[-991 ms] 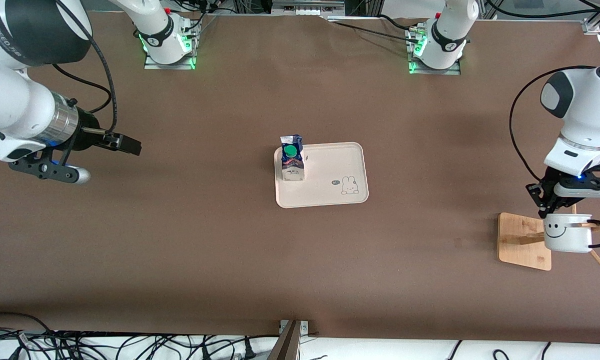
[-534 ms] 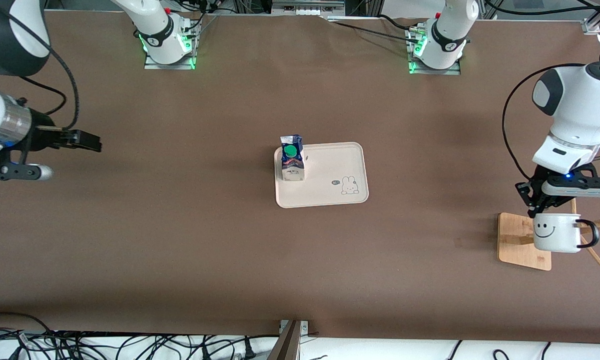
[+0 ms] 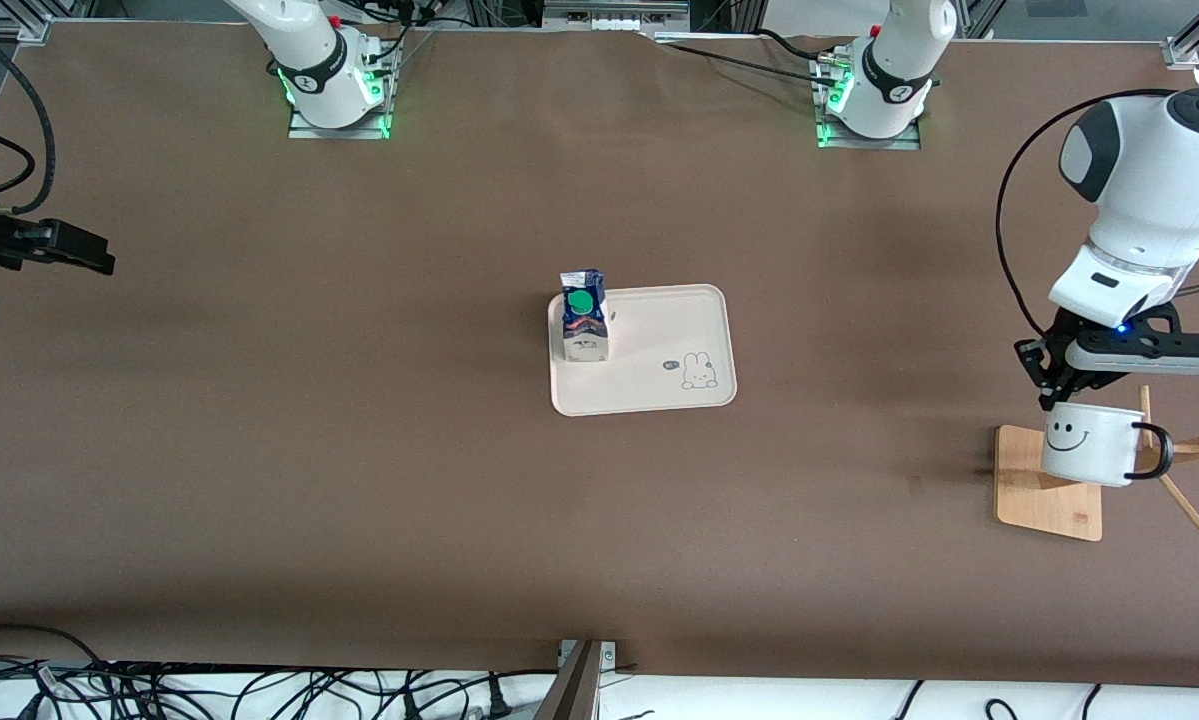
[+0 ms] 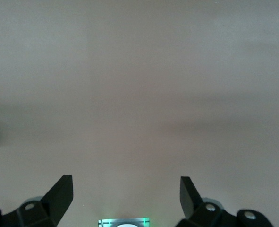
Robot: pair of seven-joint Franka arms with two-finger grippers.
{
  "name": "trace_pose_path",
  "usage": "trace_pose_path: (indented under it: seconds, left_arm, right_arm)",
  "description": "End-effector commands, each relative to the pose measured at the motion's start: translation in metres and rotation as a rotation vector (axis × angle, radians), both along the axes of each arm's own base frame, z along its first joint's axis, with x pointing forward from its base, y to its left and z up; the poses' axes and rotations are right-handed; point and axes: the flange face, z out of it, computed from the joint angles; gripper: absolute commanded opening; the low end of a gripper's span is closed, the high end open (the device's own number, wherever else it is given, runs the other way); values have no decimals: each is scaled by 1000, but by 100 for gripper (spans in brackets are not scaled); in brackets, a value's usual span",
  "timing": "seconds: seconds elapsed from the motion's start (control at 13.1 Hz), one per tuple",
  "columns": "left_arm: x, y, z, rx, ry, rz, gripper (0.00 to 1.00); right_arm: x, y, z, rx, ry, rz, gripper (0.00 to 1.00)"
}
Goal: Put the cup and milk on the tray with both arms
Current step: 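Lift the mug off the wooden stand with the left gripper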
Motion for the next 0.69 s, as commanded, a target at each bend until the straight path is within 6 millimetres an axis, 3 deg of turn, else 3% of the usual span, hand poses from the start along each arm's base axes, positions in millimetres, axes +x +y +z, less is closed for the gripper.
trace_pose_path:
  seconds: [0.0, 0.23, 0.46, 0.61]
  left_arm:
    - [-18, -22, 11, -17, 97, -2, 0]
    - [-27, -60, 14, -4, 211, -50, 0]
    - [-35, -116, 18, 20, 314, -129, 0]
    - [-34, -145, 13, 13, 379, -146, 0]
  right_arm:
    - [-7, -8, -4, -6, 25, 4, 100]
    - [-7, -5, -4, -11, 25, 3, 100]
    - [-3, -7, 8, -25, -21, 14, 100]
    - [-5, -20, 9, -13, -20, 13, 100]
